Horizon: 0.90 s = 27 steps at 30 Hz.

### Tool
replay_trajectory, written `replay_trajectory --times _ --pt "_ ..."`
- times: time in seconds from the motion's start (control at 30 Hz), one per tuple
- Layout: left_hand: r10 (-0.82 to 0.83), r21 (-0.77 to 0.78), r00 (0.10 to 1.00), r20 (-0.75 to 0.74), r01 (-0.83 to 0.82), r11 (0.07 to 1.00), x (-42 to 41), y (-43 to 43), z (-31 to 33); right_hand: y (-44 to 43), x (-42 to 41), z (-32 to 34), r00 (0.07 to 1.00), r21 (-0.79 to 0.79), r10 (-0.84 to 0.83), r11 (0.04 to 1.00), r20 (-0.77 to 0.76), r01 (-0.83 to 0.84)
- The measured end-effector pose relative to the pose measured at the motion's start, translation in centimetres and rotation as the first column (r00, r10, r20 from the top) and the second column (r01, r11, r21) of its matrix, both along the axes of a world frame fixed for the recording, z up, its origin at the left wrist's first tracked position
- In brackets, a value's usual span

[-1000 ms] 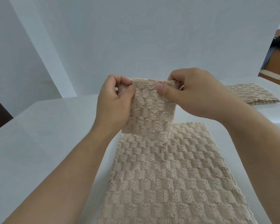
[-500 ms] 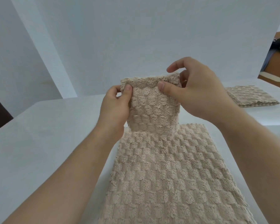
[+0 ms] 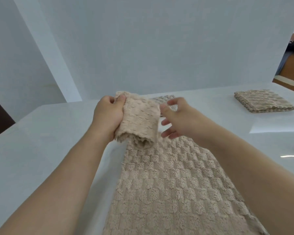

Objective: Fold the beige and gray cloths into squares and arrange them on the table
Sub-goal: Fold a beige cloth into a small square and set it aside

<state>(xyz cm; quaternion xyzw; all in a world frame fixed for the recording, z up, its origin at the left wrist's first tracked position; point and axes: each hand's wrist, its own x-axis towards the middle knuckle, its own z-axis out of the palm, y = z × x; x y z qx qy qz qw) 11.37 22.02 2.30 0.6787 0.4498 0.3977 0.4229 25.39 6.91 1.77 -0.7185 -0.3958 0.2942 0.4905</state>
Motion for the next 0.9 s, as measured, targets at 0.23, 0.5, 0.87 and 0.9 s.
replay_trajectory --times 0.23,0.5,0.87,0.9 --pt "0.08 -0.325 0.969 0.235 0.0 0.946 -0.8 0.9 0.2 -0.1 -2.3 -0.8 0.967 -0.119 0.253 0.96 -0.016 -0.253" --pt "0.09 -0.371 0.946 0.311 0.034 0.928 0.0 0.0 -0.1 -0.1 -3.3 -1.3 0.964 -0.096 0.187 0.981 0.19 -0.171" --pt "0.105 -0.216 0.976 0.189 -0.063 0.974 -0.3 0.6 -0.3 0.0 -1.5 -0.6 0.973 -0.013 0.018 1.0 0.231 -0.015" --pt "0.104 -0.204 0.979 0.178 -0.067 0.977 -0.3 0.6 -0.3 0.1 -1.4 -0.8 0.976 -0.021 0.009 1.0 0.215 -0.004"
